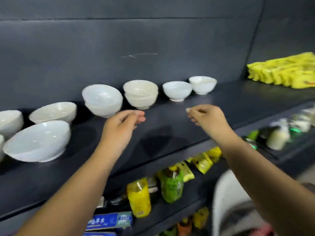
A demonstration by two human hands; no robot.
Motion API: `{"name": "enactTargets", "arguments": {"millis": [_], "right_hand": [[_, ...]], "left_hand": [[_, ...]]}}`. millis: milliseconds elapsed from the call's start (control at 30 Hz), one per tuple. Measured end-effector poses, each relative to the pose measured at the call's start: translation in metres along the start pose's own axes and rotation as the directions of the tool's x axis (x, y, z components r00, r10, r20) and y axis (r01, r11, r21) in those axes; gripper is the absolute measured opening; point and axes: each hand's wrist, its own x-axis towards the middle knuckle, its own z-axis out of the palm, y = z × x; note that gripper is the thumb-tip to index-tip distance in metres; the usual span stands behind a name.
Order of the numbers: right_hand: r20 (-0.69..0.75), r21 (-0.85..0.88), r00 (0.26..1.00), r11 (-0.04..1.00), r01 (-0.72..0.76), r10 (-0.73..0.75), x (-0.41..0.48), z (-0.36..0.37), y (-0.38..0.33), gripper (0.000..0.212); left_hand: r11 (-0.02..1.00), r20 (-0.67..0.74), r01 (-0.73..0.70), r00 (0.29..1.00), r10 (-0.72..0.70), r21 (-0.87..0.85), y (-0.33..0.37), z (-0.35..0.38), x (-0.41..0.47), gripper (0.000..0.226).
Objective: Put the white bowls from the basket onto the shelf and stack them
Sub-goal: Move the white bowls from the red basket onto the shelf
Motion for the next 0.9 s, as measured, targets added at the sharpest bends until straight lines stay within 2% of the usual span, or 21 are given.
{"name": "enactTargets", "arguments": {"millis": [100, 200, 300, 400, 533, 667, 800, 900], "right_hand": [[-0.063, -0.186, 0.998, 0.982, -0.014, 0.002, -0.070, -0.041, 0.022, 0.020], [-0.107, -0.371, 0.986, 0.915, -0.158, 0.127, -0.137, -0.086, 0.056, 0.030], [-0.176, -0.381, 0.941, 0.861, -0.336, 0.289, -0.200, -0.126, 0.102, 0.025], [-0.220, -0.352, 0.867, 0.793, -0.498, 0.447, -0.252, -0.157, 0.152, 0.026], [-0.226, -0.332, 0.756, 0.681, -0.652, 0.614, -0.300, -0.181, 0.225, 0.028], [-0.151, -0.414, 0.662, 0.561, -0.717, 0.734, -0.325, -0.196, 0.303, 0.038], [-0.024, -0.519, 0.586, 0.491, -0.700, 0.810, -0.321, -0.212, 0.383, 0.031], [0.066, -0.566, 0.531, 0.470, -0.678, 0.845, -0.310, -0.217, 0.430, 0.029]], "left_hand": [[1.000, 0.250, -0.011, 0.968, 0.008, 0.011, -0.012, 0.035, -0.053, 0.031], [0.995, 0.427, -0.045, 0.904, 0.001, 0.093, -0.028, 0.073, -0.107, 0.020], [0.966, 0.549, -0.116, 0.835, -0.032, 0.232, -0.048, 0.107, -0.159, 0.024], [0.956, 0.648, -0.088, 0.752, -0.121, 0.280, -0.073, 0.141, -0.208, 0.036], [0.919, 0.671, 0.014, 0.680, -0.297, 0.393, -0.115, 0.182, -0.266, 0.023], [0.828, 0.661, 0.098, 0.555, -0.506, 0.552, -0.158, 0.229, -0.310, 0.029], [0.735, 0.567, 0.139, 0.547, -0.616, 0.664, -0.187, 0.281, -0.335, 0.026], [0.644, 0.442, 0.252, 0.547, -0.710, 0.722, -0.206, 0.315, -0.341, 0.034]]}}
